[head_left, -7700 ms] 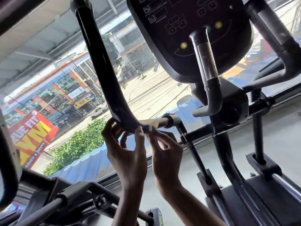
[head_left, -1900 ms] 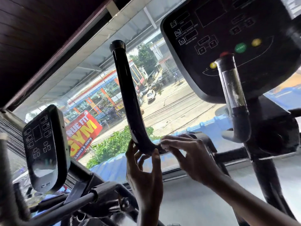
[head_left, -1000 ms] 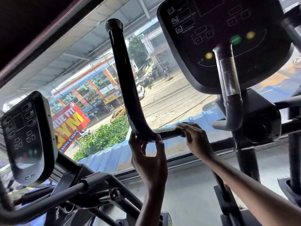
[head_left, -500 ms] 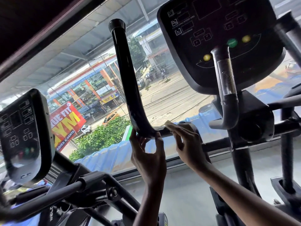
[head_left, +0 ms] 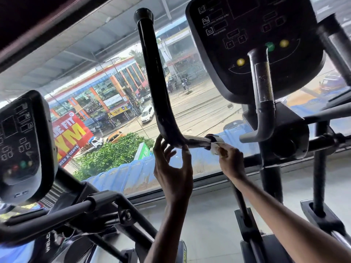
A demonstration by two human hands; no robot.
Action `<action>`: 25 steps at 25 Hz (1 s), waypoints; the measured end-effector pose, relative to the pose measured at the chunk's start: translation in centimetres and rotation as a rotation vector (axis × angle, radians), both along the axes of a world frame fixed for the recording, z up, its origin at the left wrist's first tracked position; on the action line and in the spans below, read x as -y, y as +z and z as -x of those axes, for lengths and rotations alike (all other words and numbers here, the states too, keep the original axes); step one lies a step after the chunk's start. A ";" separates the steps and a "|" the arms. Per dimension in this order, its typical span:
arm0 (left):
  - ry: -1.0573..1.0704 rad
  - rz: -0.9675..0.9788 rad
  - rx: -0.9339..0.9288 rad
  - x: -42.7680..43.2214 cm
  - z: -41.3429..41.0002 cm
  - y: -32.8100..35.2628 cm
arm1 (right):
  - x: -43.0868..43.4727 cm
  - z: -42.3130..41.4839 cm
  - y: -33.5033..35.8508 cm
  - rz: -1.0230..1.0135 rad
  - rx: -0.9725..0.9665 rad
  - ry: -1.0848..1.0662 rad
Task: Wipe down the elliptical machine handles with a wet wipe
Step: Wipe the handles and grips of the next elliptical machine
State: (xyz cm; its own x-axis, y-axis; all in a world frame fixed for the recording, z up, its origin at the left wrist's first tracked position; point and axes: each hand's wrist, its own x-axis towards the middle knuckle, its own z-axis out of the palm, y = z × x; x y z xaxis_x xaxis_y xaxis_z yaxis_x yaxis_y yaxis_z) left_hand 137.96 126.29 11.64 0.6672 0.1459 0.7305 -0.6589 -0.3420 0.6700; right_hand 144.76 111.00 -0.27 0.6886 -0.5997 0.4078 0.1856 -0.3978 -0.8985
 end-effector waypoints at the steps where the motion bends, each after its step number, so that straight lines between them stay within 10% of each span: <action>1: -0.050 0.017 -0.038 -0.5 0.0 -0.6 | -0.6 0.8 0.3 -0.239 -0.006 0.107; 4: -0.199 0.062 -0.312 -2.0 -1.3 -2.8 | -2.4 3.6 1.6 -0.829 0.104 0.441; 11: -0.627 0.143 -0.841 -5.6 -4.4 -5.2 | -5.9 6.3 3.6 -0.900 0.122 0.554; 20: -0.829 0.081 -0.877 -11.4 -8.3 -6.3 | -10.7 6.7 3.1 0.118 -0.175 0.237; 25: -0.994 0.001 -0.912 -14.1 -9.3 -6.7 | -12.0 7.0 2.8 0.175 -0.221 0.093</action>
State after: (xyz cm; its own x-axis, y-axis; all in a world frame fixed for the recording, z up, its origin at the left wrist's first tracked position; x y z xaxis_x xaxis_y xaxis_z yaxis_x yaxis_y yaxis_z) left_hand 147.24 140.37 4.94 0.7336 -0.6790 -0.0266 0.0519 0.0170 0.9985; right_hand 137.76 123.03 2.53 0.8209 -0.4634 0.3336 0.0361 -0.5410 -0.8402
